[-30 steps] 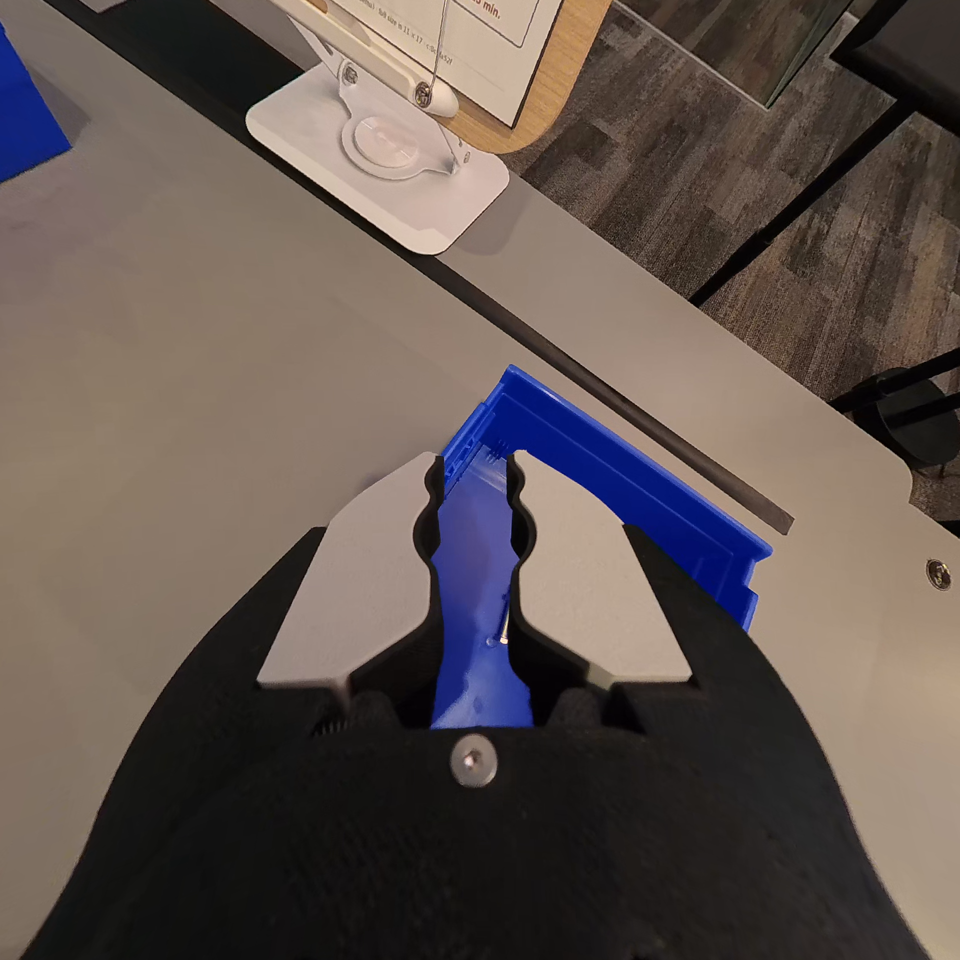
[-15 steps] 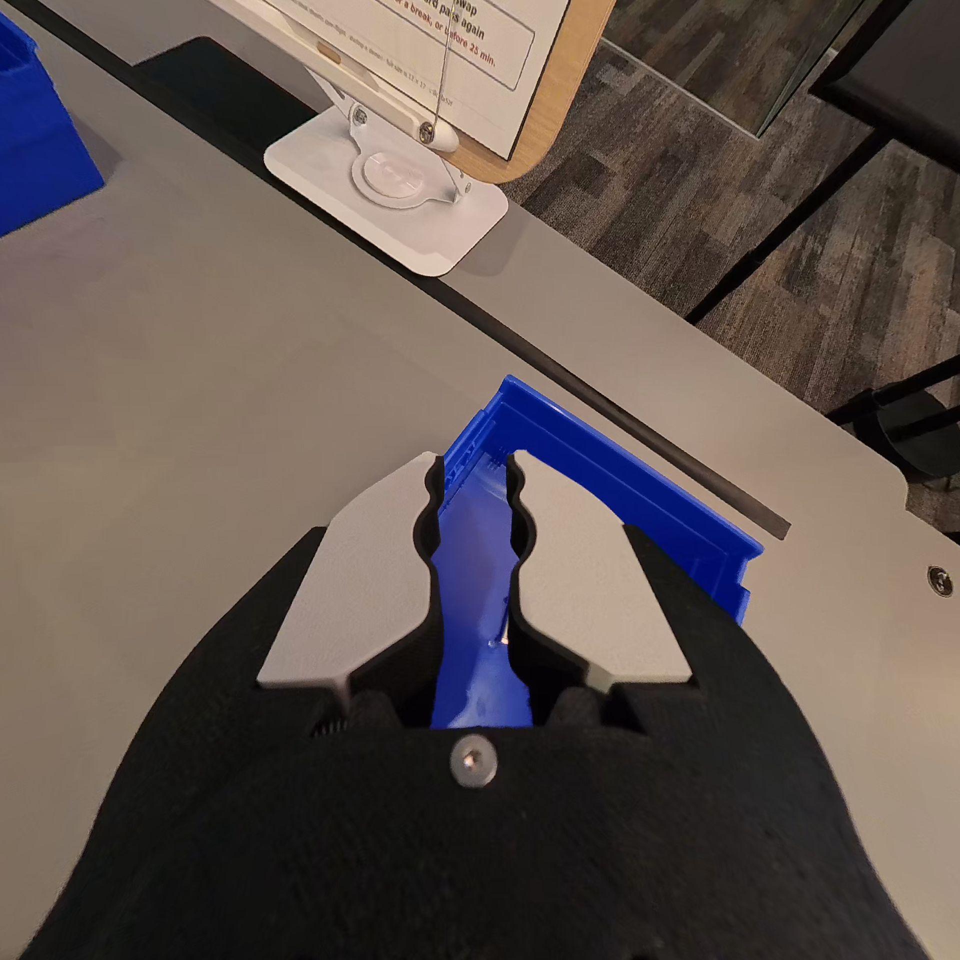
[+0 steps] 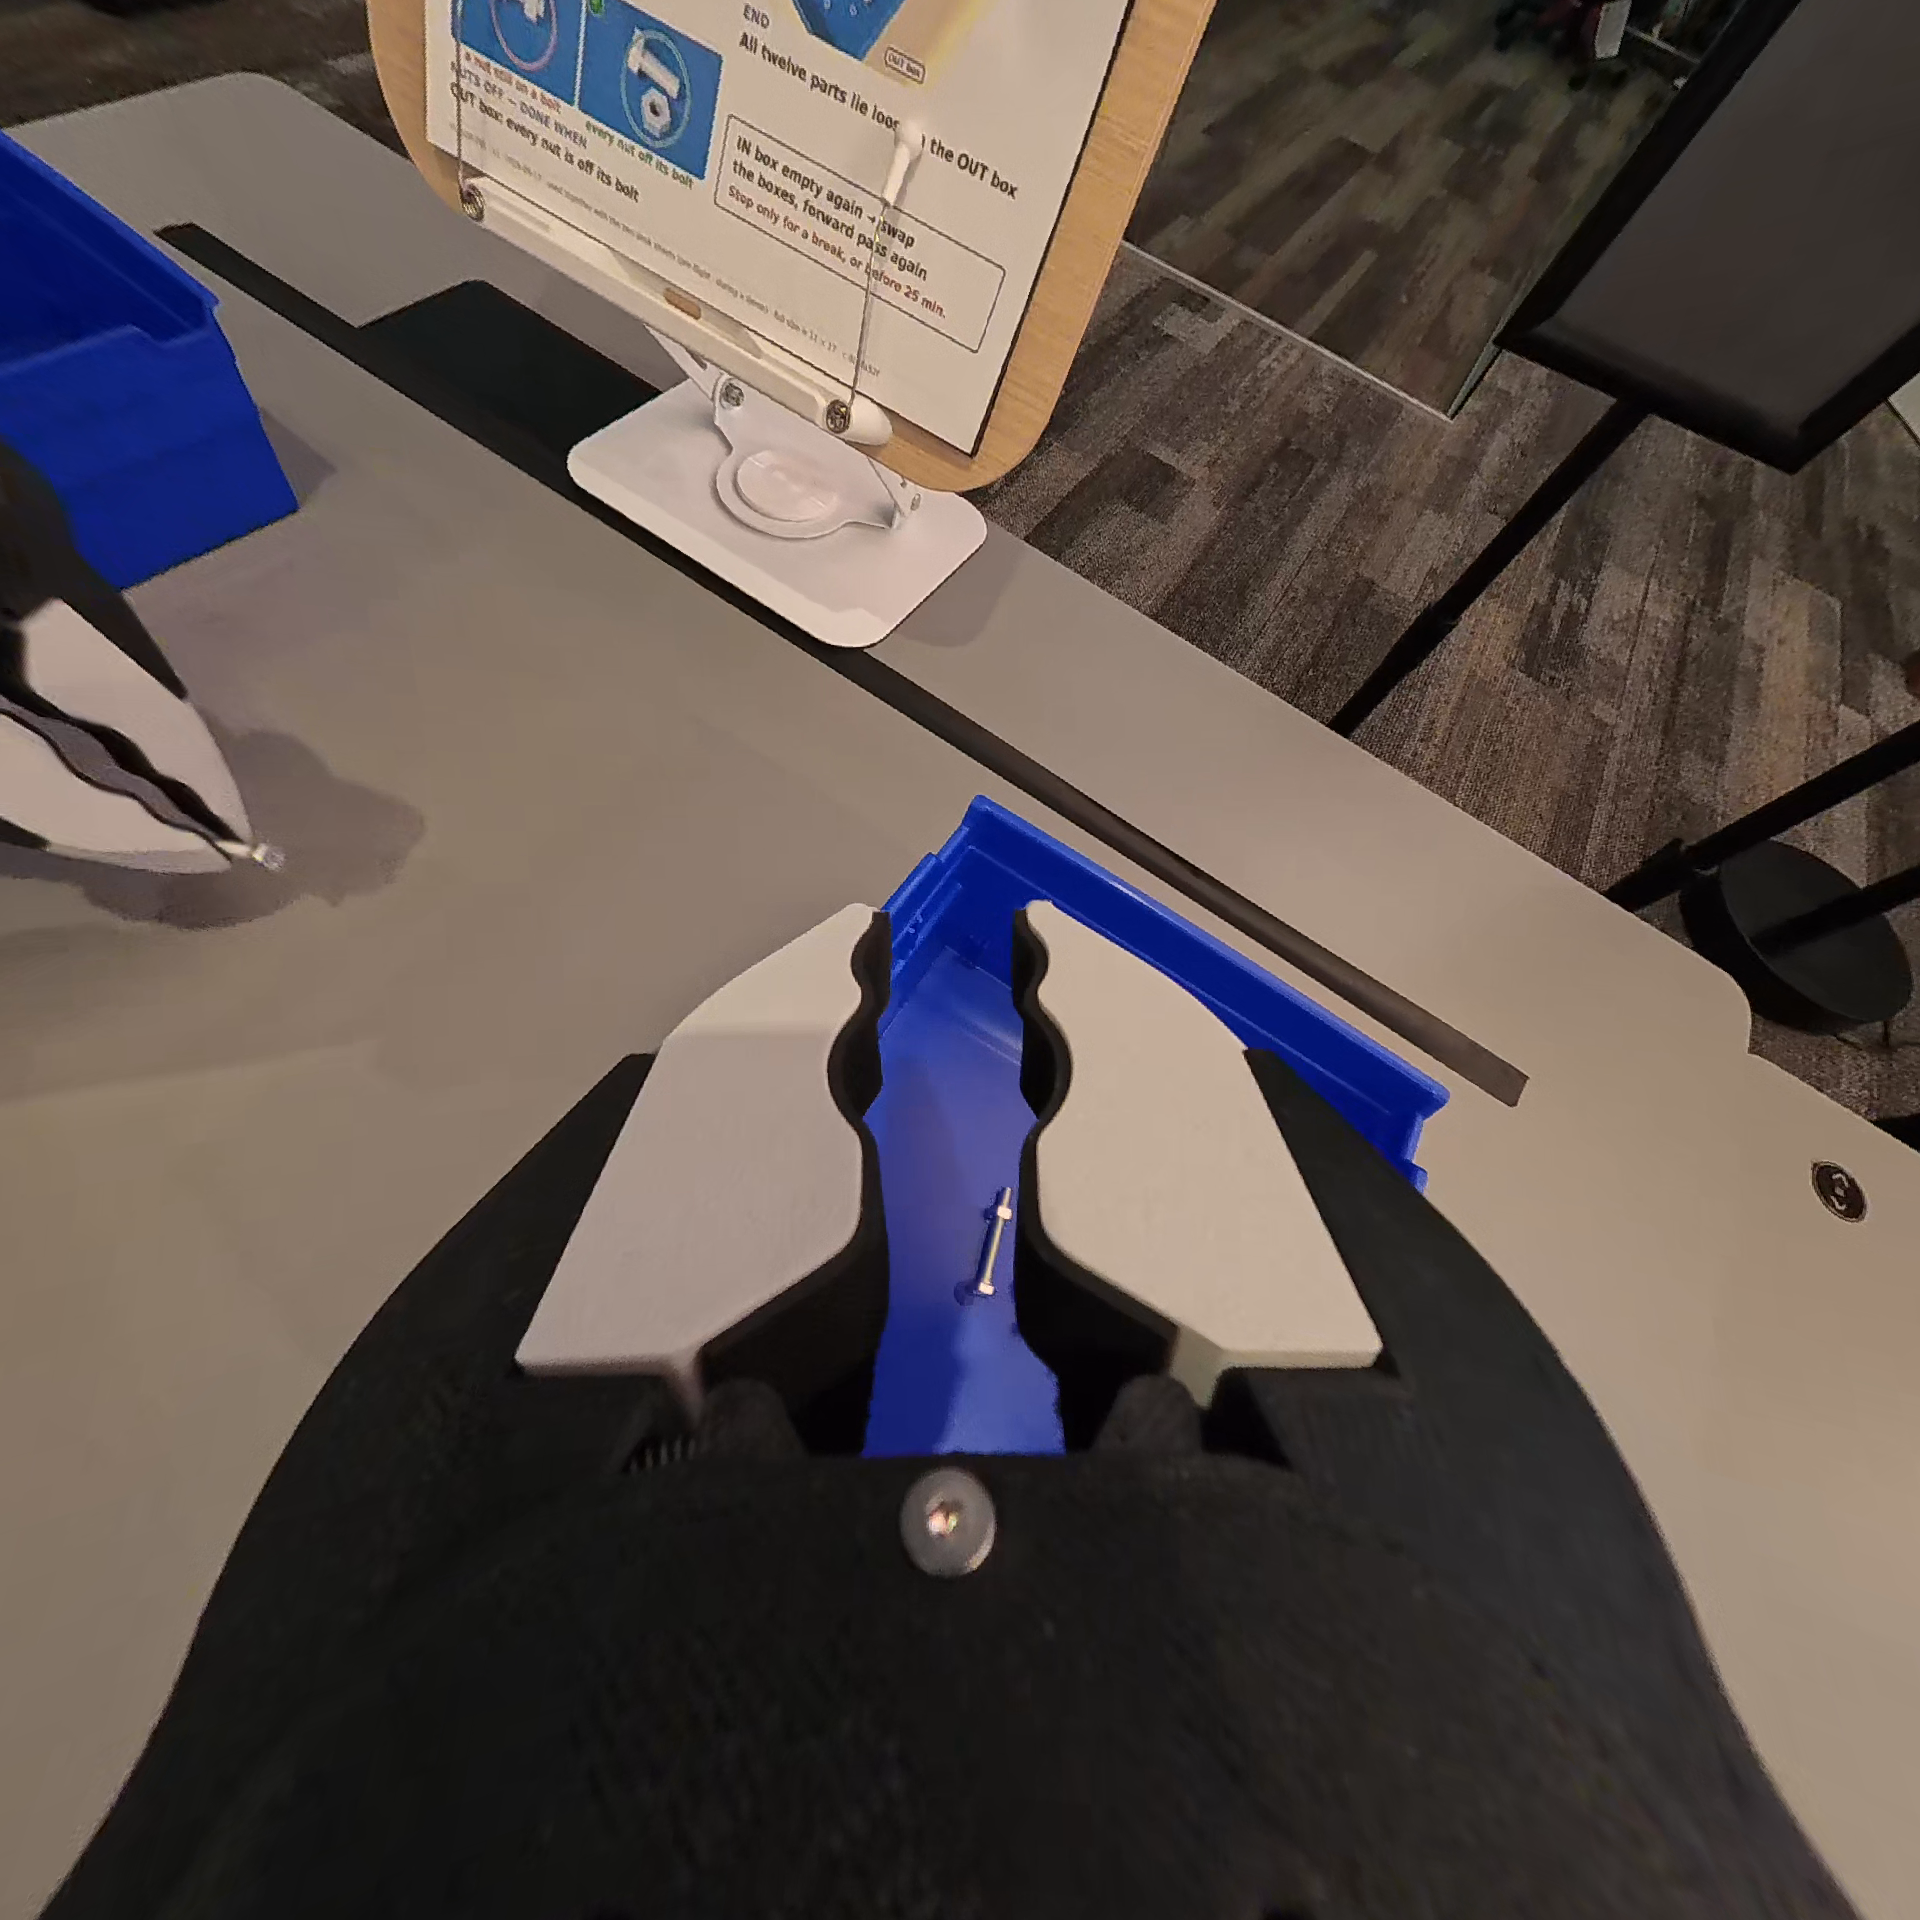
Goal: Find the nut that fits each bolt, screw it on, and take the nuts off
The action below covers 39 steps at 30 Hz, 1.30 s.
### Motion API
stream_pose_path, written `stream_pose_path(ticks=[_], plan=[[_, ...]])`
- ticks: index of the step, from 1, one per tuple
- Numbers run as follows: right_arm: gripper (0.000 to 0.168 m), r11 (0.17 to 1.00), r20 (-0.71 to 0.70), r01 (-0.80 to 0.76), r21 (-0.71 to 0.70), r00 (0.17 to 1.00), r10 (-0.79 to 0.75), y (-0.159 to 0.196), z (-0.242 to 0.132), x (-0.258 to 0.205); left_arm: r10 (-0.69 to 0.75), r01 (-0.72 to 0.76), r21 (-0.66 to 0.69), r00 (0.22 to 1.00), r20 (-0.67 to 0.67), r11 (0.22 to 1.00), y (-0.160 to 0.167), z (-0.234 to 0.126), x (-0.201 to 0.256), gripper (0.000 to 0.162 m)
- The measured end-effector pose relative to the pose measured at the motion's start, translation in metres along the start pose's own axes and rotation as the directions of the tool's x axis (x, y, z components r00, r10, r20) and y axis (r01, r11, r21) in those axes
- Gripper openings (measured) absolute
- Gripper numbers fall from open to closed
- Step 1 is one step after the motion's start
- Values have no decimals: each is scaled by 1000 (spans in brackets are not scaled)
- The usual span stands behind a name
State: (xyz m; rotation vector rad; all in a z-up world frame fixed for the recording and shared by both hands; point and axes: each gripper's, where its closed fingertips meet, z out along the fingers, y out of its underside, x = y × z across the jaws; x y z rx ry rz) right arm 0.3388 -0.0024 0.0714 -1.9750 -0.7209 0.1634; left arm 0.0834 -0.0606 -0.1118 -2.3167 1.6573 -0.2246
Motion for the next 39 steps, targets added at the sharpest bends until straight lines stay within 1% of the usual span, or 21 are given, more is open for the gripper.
stream_pose_path(ticks=[4, 9, 31, 34, 36, 38, 39], plan=[[23, 1000, 15, 0, 18, 1000, -1, -3, 0, -2, 27, -28, -29, 999, -27, 999, 0, 18, 8, 5], [23, 1000, 24, 9, 7, 1000, -9, -3, 4, -4, 30, -33, -83, 999, -39, 996, 9, 30, 11, 5], [24, 1000, 31, 10, -8, 999, -10, 0, 6, -4, 42, -49, -125, 998, -55, 991, 18, 40, 17, 5], [24, 1000, 31, 7, -11, 999, -7, 1, 6, -3, 45, -50, -108, 998, -54, 993, 16, 41, 17, 6], [24, 1000, 31, 7, -15, 999, -7, 2, 7, -3, 36, -41, -77, 997, -65, 996, 11, 37, 19, 13], [24, 1000, 30, 9, -20, 1000, -9, 3, 9, -3, 25, -25, -4, 998, -64, 1000, -1, 22, 18, 17], [24, 1000, 30, 7, -24, 1000, -7, 4, 10, -3, 16, -12, 49, 997, -73, 999, -8, 9, 19, 19]])
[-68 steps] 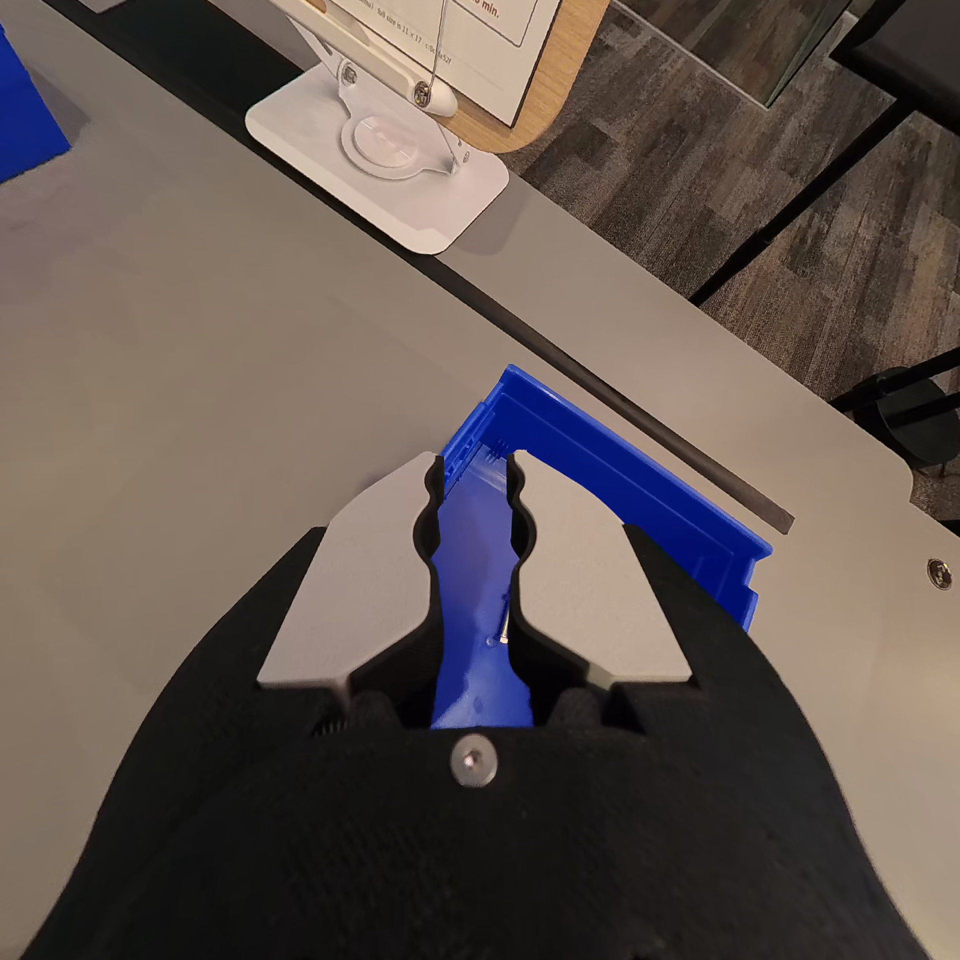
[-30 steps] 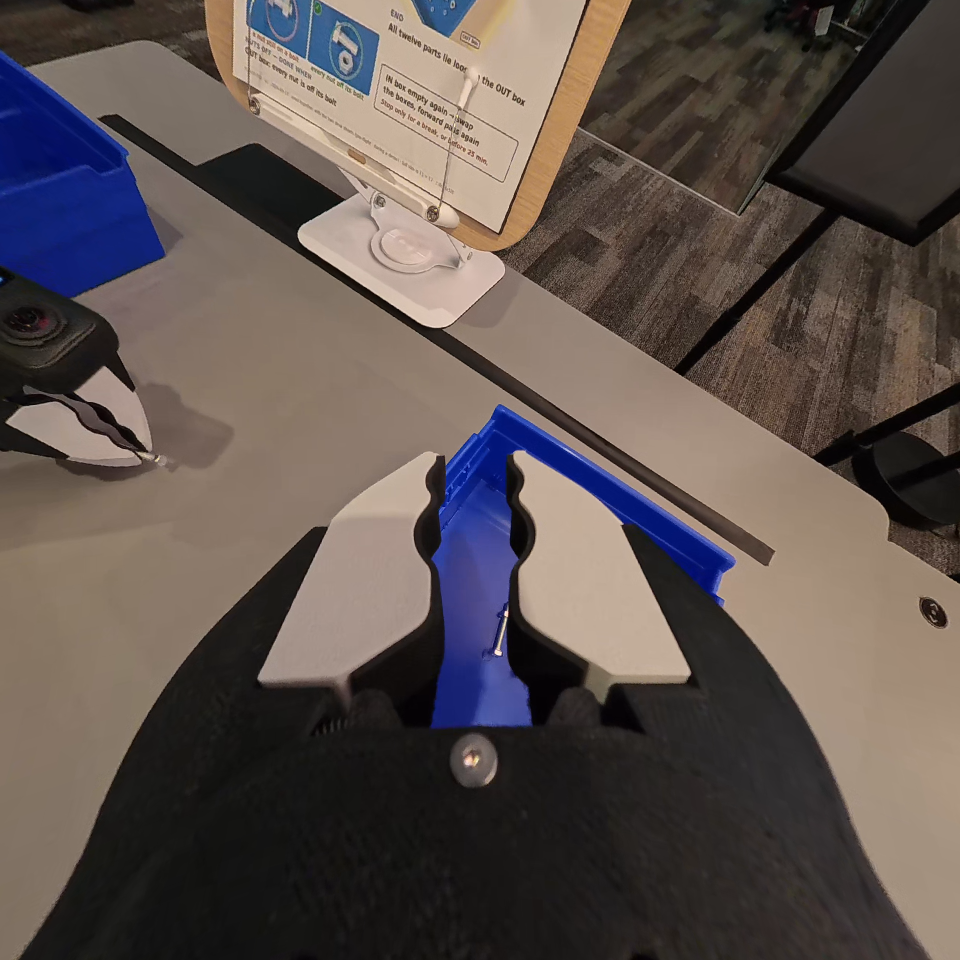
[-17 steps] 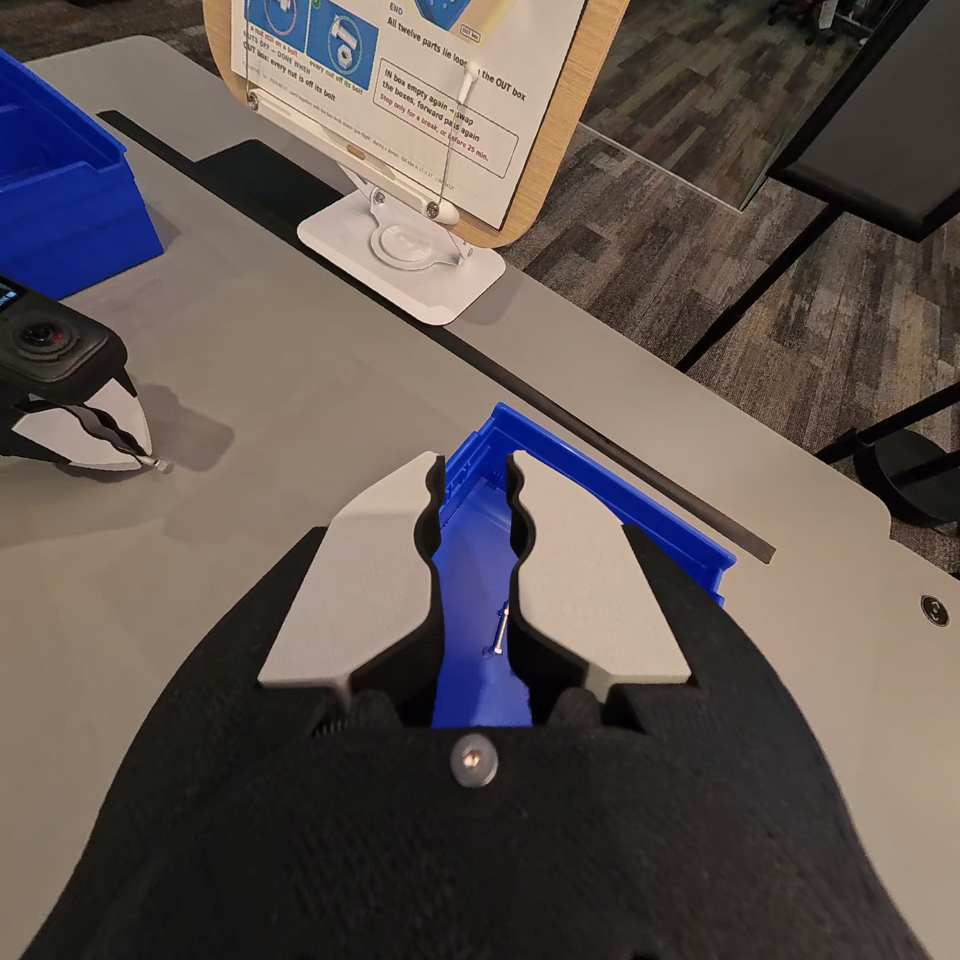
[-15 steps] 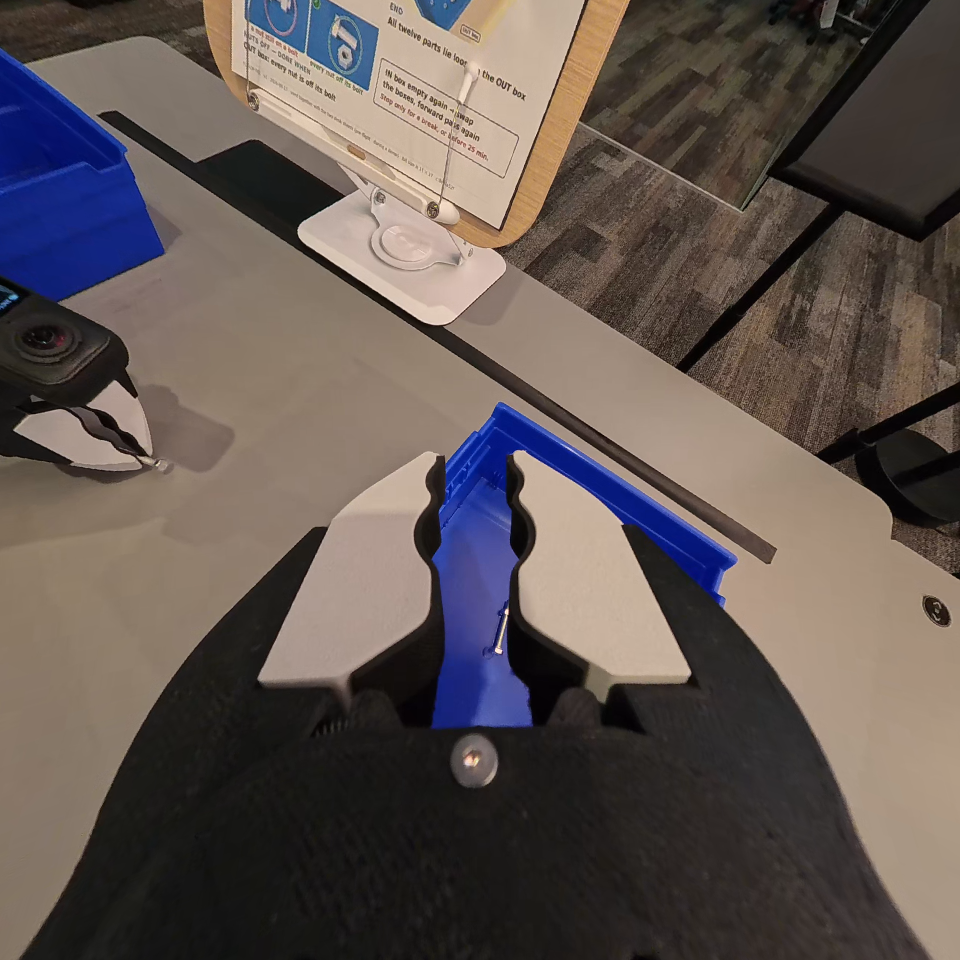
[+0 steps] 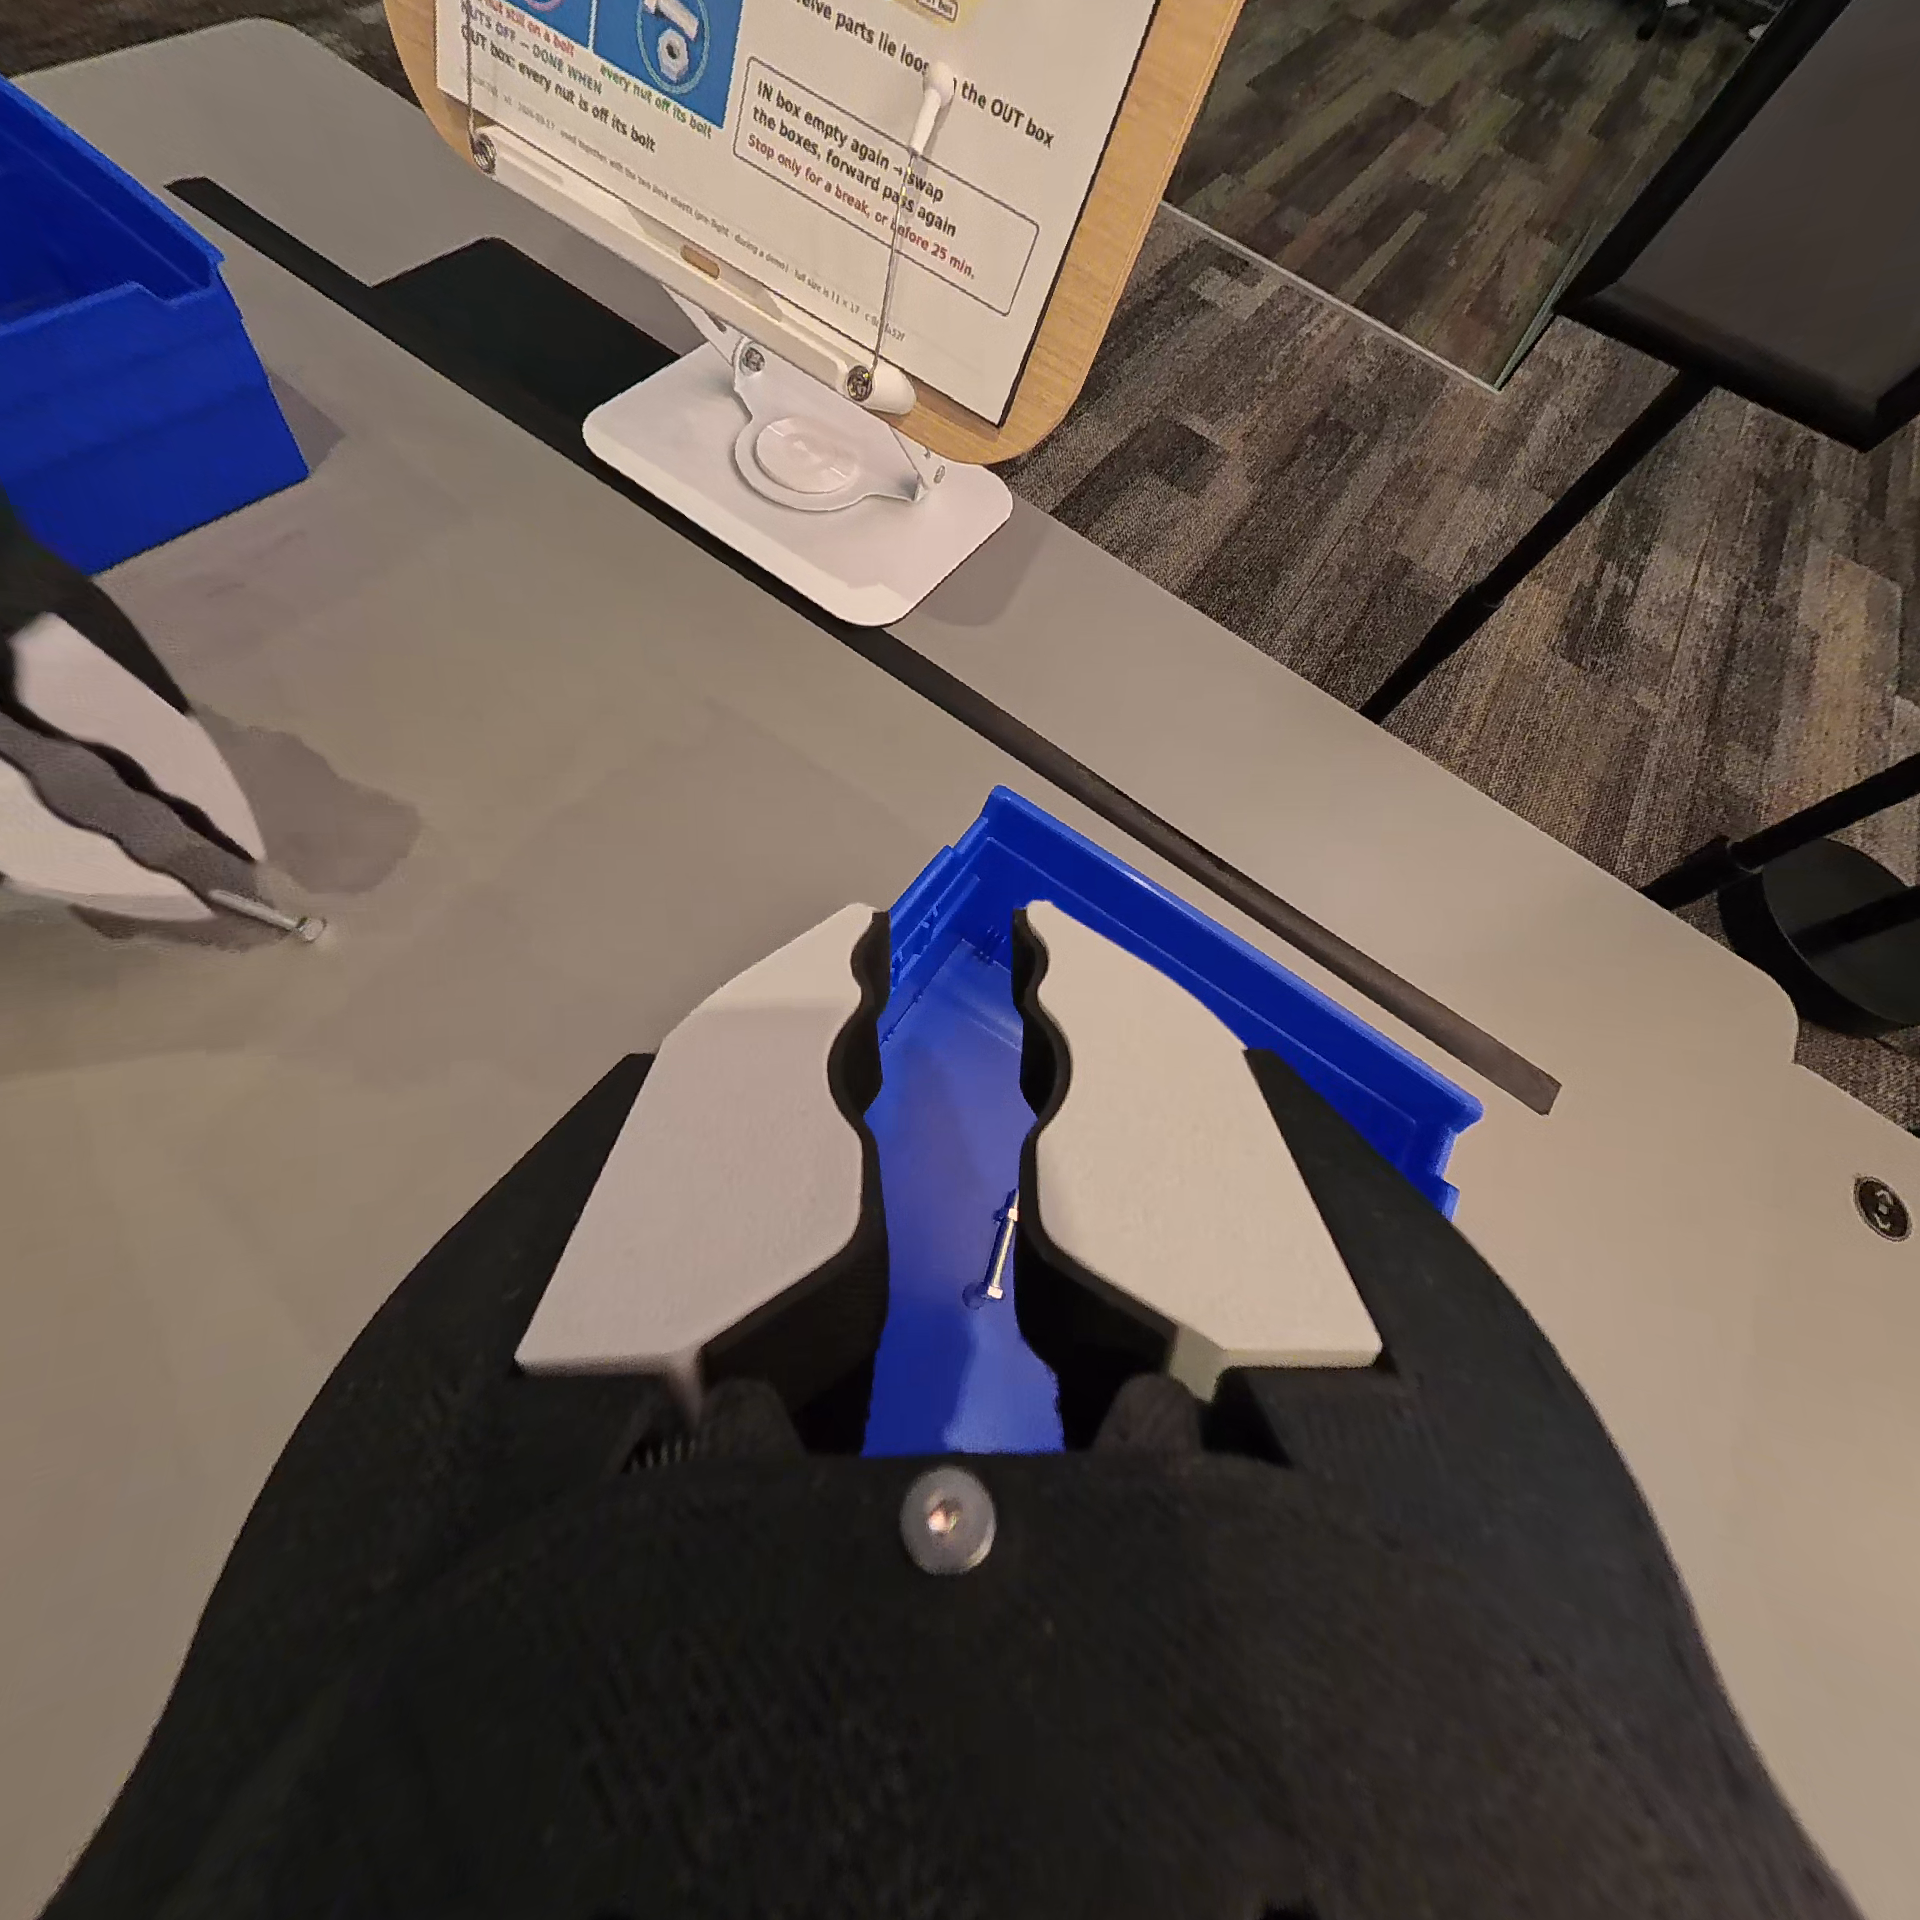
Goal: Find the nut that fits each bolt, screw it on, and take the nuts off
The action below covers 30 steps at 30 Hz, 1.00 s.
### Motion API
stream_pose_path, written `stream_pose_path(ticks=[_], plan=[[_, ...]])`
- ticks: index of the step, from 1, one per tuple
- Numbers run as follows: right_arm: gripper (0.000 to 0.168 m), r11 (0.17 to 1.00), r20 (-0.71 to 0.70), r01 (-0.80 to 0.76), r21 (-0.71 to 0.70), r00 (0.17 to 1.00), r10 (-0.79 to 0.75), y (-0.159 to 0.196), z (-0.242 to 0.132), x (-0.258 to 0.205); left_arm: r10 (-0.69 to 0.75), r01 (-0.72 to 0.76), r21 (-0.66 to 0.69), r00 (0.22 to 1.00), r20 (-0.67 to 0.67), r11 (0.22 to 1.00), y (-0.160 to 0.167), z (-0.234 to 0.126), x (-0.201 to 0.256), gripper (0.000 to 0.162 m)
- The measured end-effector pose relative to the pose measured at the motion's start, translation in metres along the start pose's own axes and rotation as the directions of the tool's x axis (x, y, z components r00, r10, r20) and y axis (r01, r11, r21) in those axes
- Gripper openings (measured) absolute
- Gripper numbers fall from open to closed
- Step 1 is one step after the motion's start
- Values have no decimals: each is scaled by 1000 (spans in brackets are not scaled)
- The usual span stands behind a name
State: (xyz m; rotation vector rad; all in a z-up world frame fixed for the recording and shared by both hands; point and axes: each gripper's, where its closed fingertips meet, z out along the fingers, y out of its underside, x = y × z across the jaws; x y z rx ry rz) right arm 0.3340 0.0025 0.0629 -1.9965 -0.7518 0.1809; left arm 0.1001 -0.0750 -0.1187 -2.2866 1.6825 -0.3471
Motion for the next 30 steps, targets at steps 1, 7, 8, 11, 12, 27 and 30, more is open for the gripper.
stream_pose_path(ticks=[1, 7, 8, 11, 12, 27, 30], plan=[[24, 1000, 0, 0, -6, 1000, 0, 1, 1, 0, -17, 17, 58, 1000, 1, 998, -8, -17, 0, 20], [23, 999, -12, 2, -34, 1000, -2, 5, 9, 0, -154, 80, 340, 968, 198, 937, -1, -159, -42, 23], [23, 999, -6, -2, -35, 1000, 2, 4, 11, -2, -195, 96, 383, 954, 228, 919, 10, -181, -53, 23], [23, 1000, 54, 5, -29, 999, -3, -1, 18, -18, -332, 170, 490, 906, 264, 855, 54, -231, -90, 24], [23, 1000, 74, 12, -24, 997, -10, -4, 20, -24, -354, 182, 487, 890, 288, 854, 72, -239, -102, 24], [23, 999, 77, 18, 51, 997, -21, -25, 22, -51, -543, 470, 282, 781, 310, 837, 196, -128, -193, 20], [24, 1000, 69, 21, 14, 997, -22, -19, 30, -51, -613, 556, 262, 737, 285, 789, 196, -103, -203, 23]])
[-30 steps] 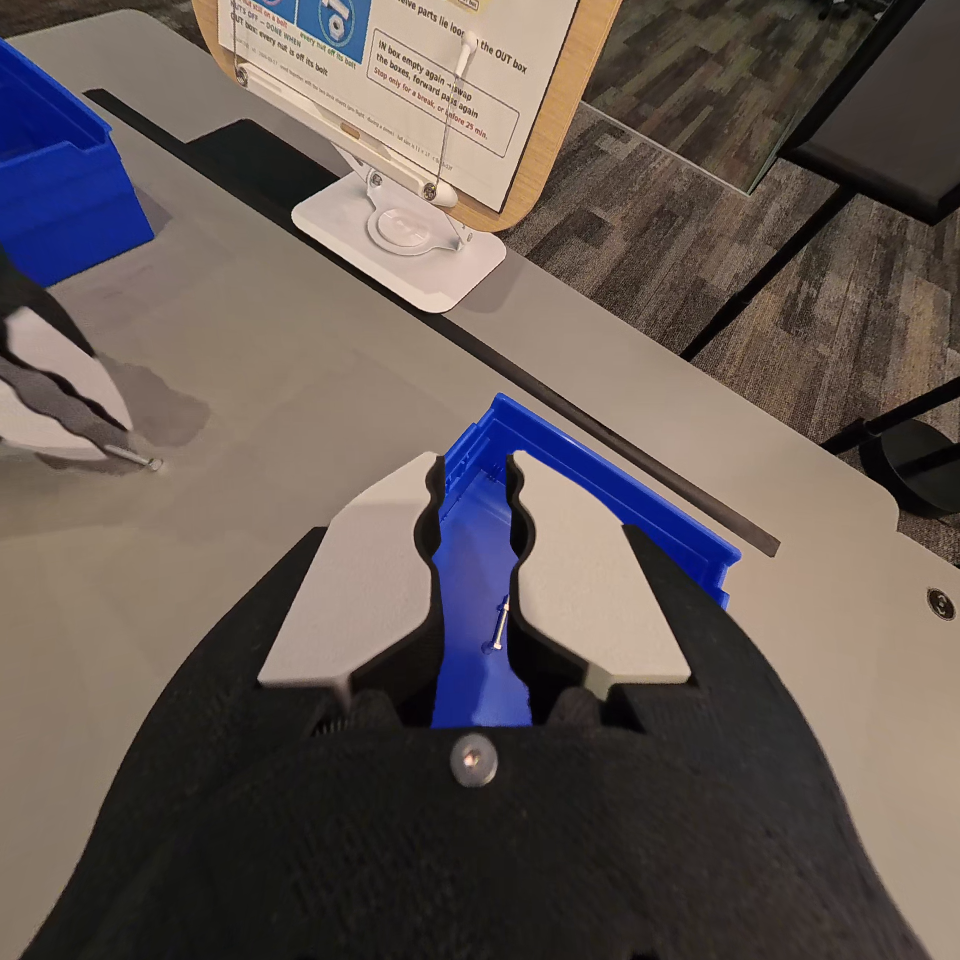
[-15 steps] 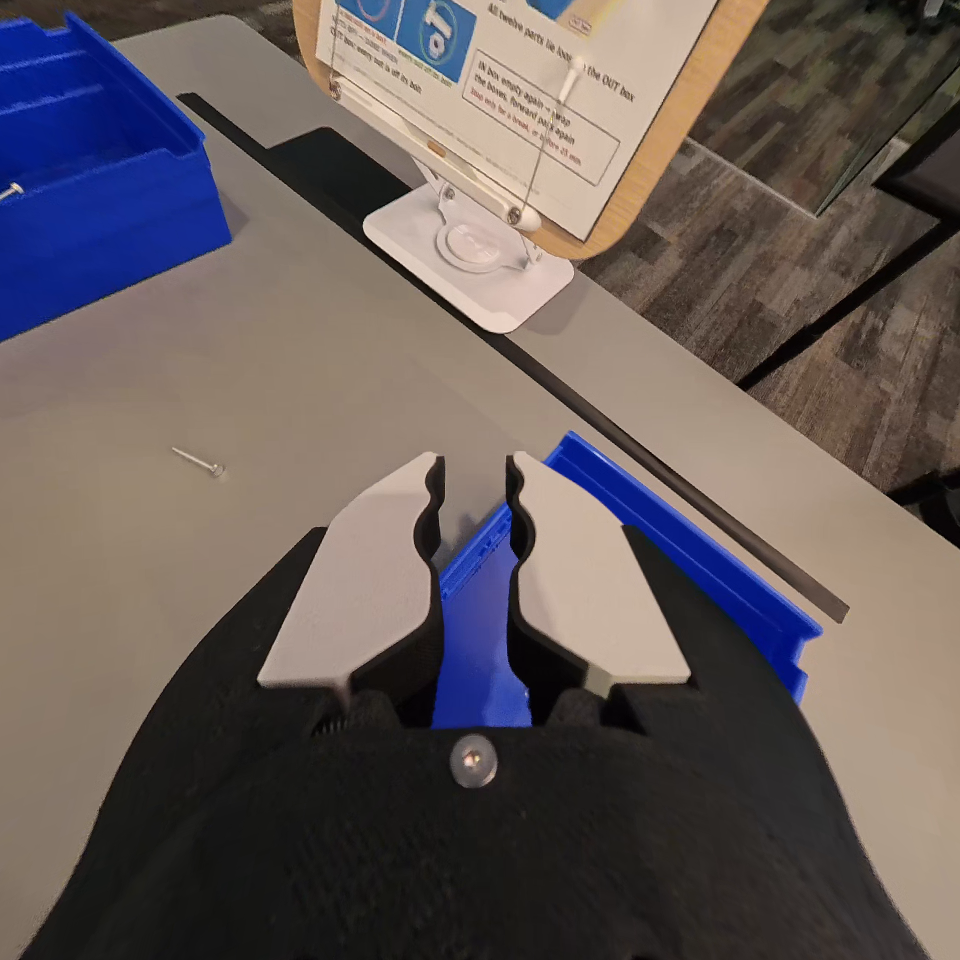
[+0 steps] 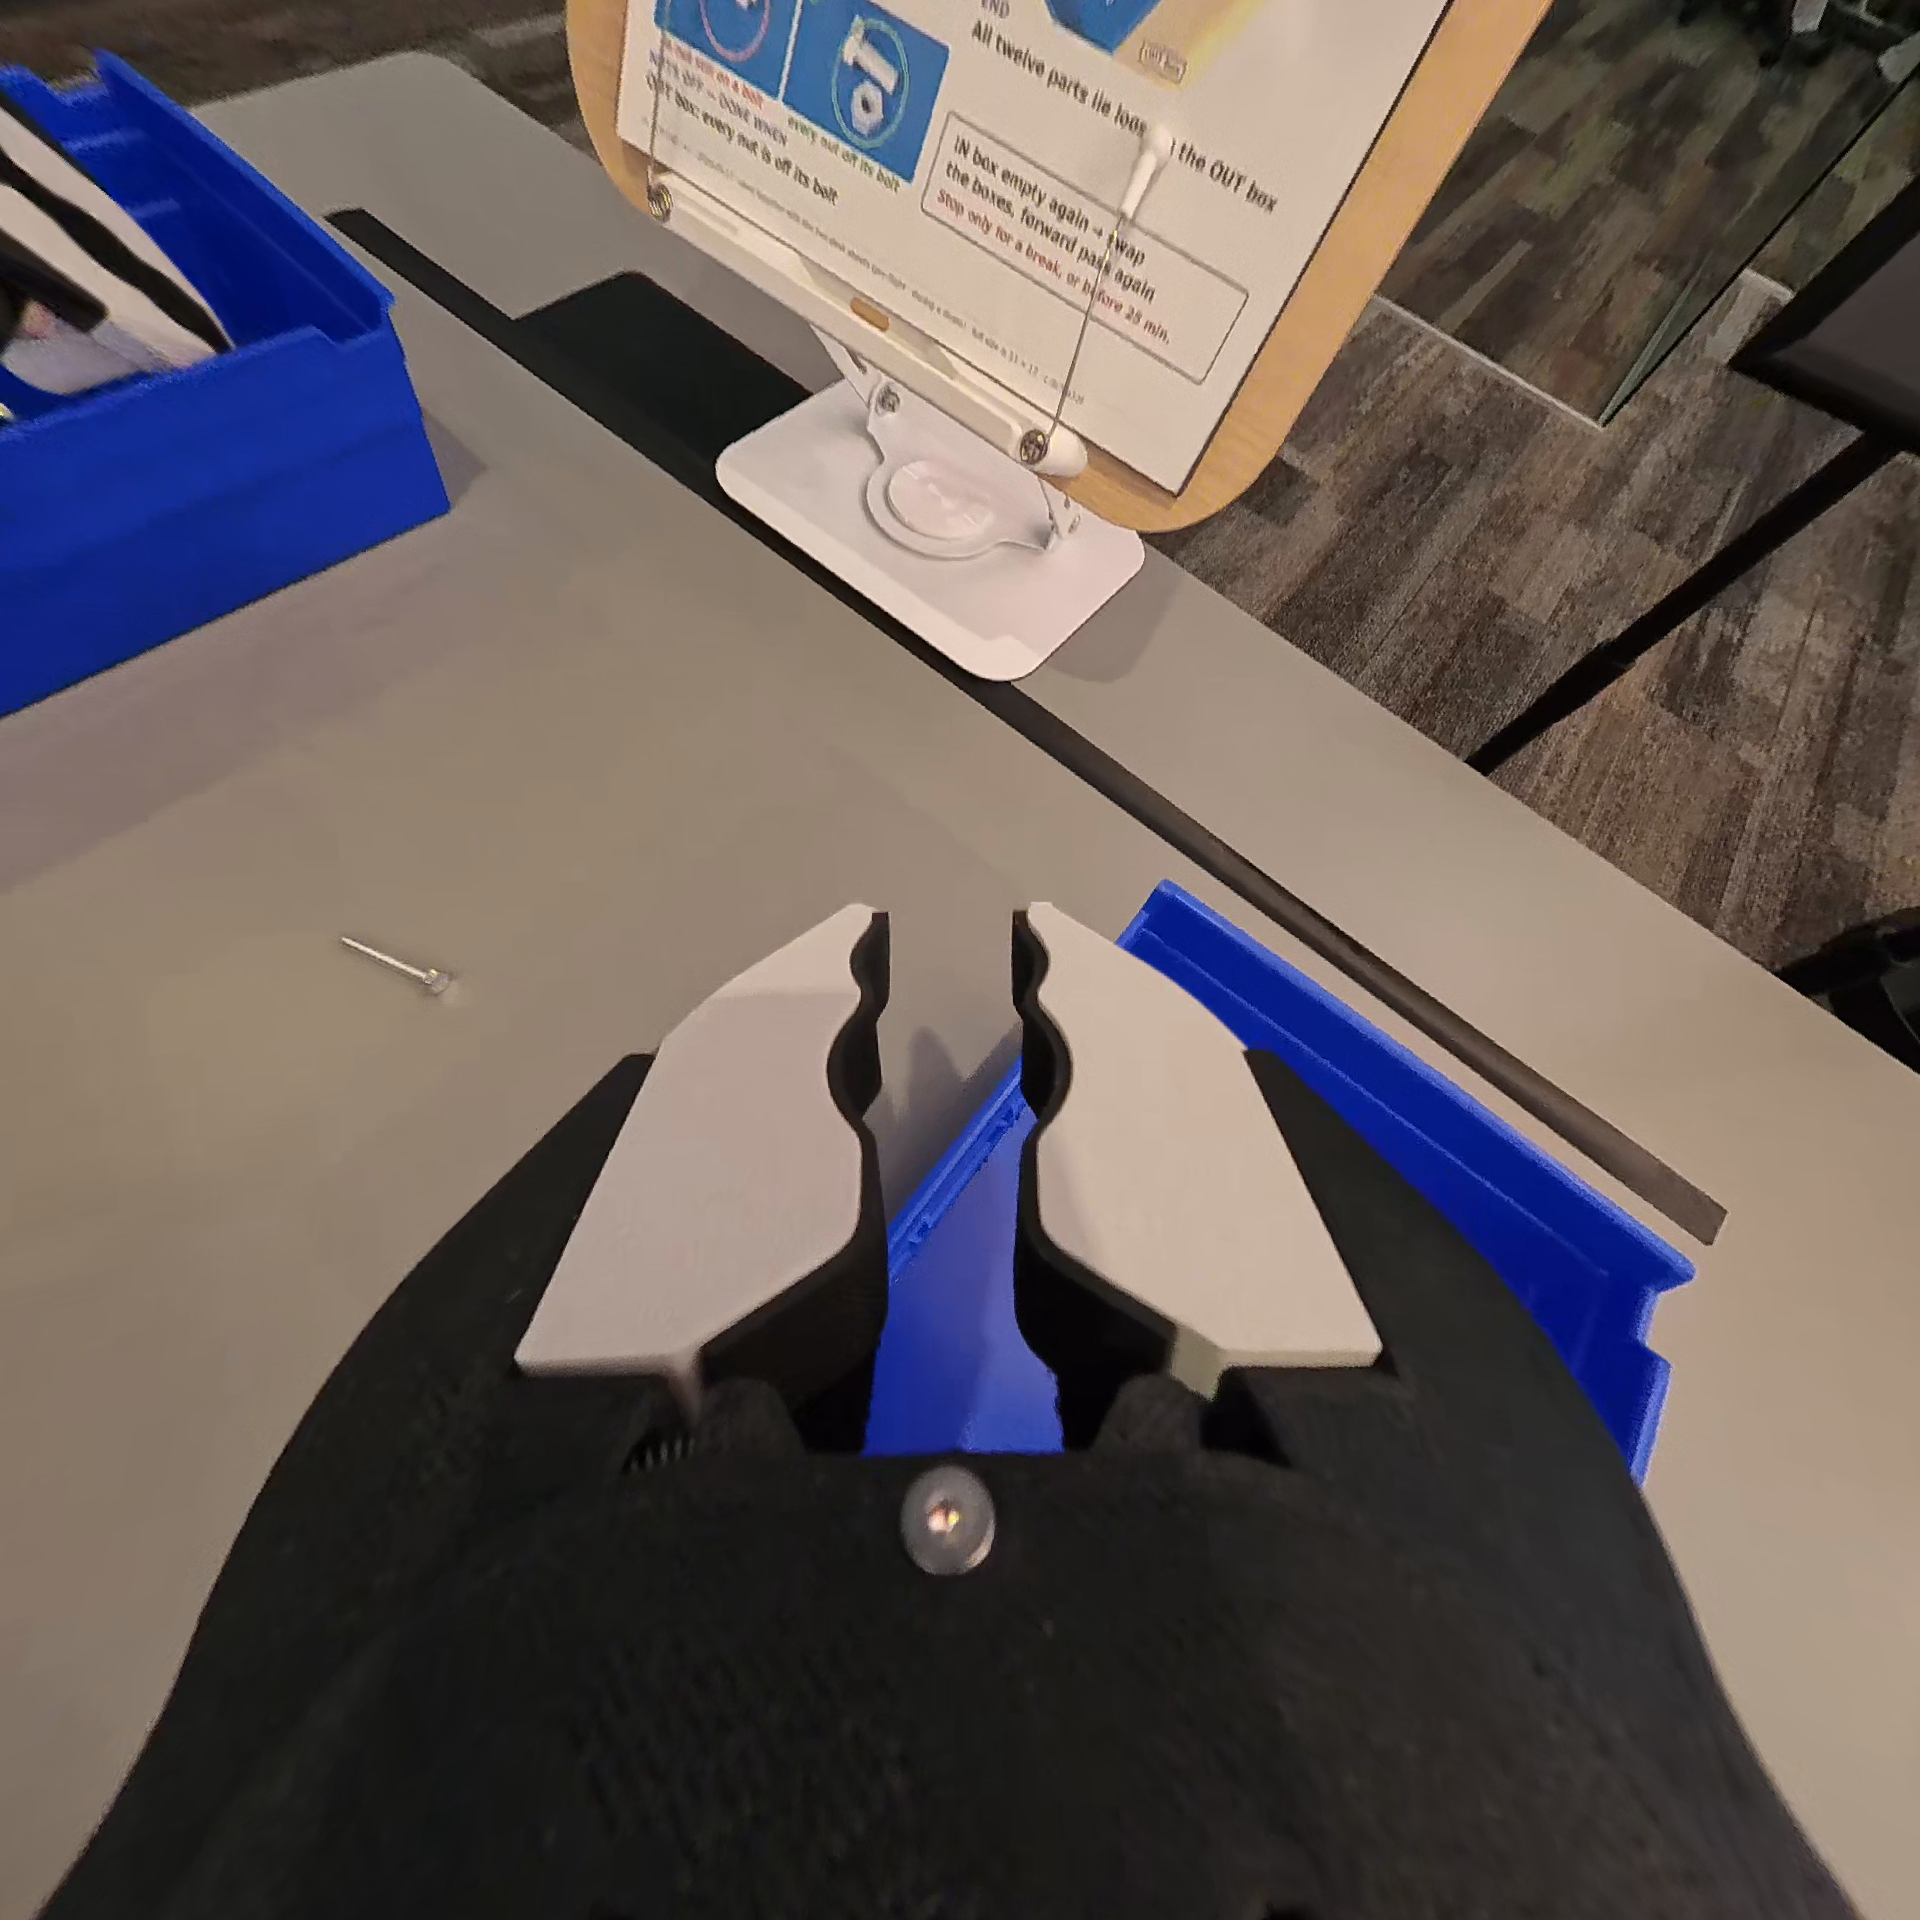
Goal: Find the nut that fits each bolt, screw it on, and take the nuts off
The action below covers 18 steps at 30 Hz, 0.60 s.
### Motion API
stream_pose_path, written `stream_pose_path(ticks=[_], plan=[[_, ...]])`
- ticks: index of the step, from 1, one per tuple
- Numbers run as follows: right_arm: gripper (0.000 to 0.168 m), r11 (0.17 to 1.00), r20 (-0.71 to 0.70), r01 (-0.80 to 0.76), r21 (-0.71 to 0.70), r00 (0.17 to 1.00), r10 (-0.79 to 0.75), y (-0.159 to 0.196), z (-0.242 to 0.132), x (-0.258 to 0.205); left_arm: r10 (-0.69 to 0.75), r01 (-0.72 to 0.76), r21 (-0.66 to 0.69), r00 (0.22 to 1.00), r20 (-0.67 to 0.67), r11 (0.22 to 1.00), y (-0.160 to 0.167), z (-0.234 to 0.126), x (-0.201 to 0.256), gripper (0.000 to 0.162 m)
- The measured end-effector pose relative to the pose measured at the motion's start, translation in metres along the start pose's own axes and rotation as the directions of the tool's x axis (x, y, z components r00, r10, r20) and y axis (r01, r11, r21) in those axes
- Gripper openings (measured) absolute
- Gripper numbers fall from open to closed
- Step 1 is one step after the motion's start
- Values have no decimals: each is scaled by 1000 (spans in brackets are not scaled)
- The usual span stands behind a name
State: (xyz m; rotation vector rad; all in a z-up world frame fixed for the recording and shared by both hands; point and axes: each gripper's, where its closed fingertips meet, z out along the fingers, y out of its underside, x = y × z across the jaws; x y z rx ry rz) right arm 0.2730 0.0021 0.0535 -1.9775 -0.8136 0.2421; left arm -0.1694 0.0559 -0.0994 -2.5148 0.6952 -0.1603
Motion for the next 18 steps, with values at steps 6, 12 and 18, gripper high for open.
stream_pose_path(ticks=[6, 12, 18], plan=[[24, 998, -9, 23, -56, 1000, -24, 10, 8, -1, -142, 141, -86, 990, -15, 986, -7, 34, -4, 23], [24, 998, 12, 39, -55, 999, -38, 11, 9, -2, -124, 124, -68, 992, 2, 990, -16, 42, 0, 26], [24, 995, 3, 67, -77, 998, -67, 15, 9, 3, 26, -24, -99, 999, 22, 995, -11, 52, 3, 29]])
